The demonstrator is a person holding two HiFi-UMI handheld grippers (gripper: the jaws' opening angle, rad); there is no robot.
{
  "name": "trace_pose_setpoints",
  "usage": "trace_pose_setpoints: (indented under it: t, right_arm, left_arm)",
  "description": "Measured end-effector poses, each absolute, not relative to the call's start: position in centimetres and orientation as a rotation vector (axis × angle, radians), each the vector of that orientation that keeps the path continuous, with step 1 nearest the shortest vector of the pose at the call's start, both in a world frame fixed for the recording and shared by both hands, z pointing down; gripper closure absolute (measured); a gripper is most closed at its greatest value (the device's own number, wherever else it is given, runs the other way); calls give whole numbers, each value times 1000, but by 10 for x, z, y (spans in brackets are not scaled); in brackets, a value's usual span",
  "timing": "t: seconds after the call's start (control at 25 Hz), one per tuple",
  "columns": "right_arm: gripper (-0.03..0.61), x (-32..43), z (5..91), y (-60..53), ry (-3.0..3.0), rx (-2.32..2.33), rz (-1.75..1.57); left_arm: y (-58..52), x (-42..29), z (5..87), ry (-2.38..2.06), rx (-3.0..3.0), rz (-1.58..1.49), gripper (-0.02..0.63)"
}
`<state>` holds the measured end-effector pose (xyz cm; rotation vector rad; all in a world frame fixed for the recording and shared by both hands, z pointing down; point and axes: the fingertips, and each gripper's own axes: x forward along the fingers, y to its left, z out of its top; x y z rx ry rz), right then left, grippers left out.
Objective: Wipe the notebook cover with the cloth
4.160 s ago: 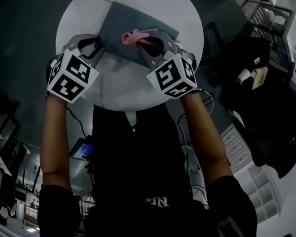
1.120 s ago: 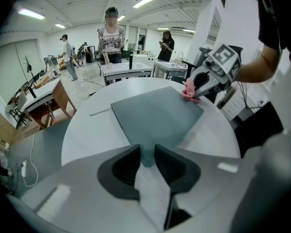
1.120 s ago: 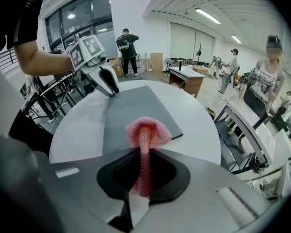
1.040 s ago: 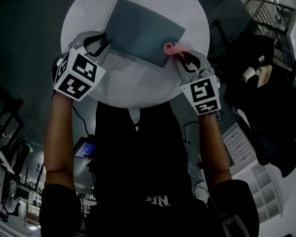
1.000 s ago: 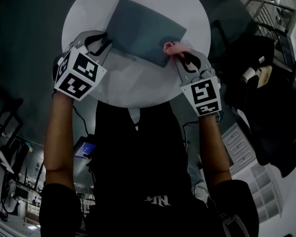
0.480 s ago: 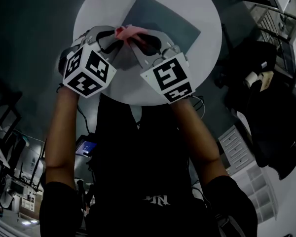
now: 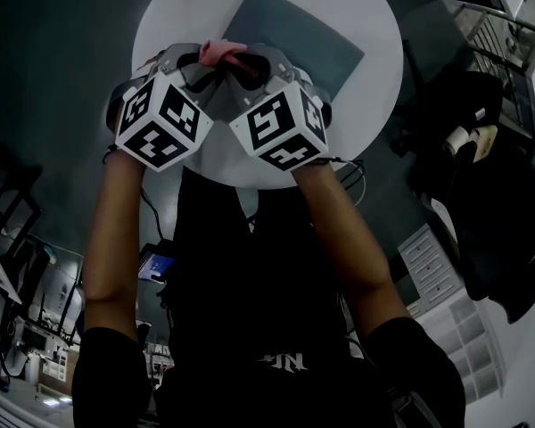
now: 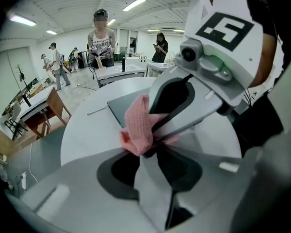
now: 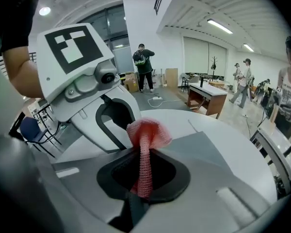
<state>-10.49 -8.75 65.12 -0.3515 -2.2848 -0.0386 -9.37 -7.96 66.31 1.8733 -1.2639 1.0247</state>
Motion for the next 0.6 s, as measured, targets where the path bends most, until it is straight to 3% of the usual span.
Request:
trace_pose_setpoints:
  t: [0.6]
  right_arm:
    - [548,23,657,-146,-2229,-249,-48]
  left_arm:
    - [-87,-86,668,-1234,1796,1069,502]
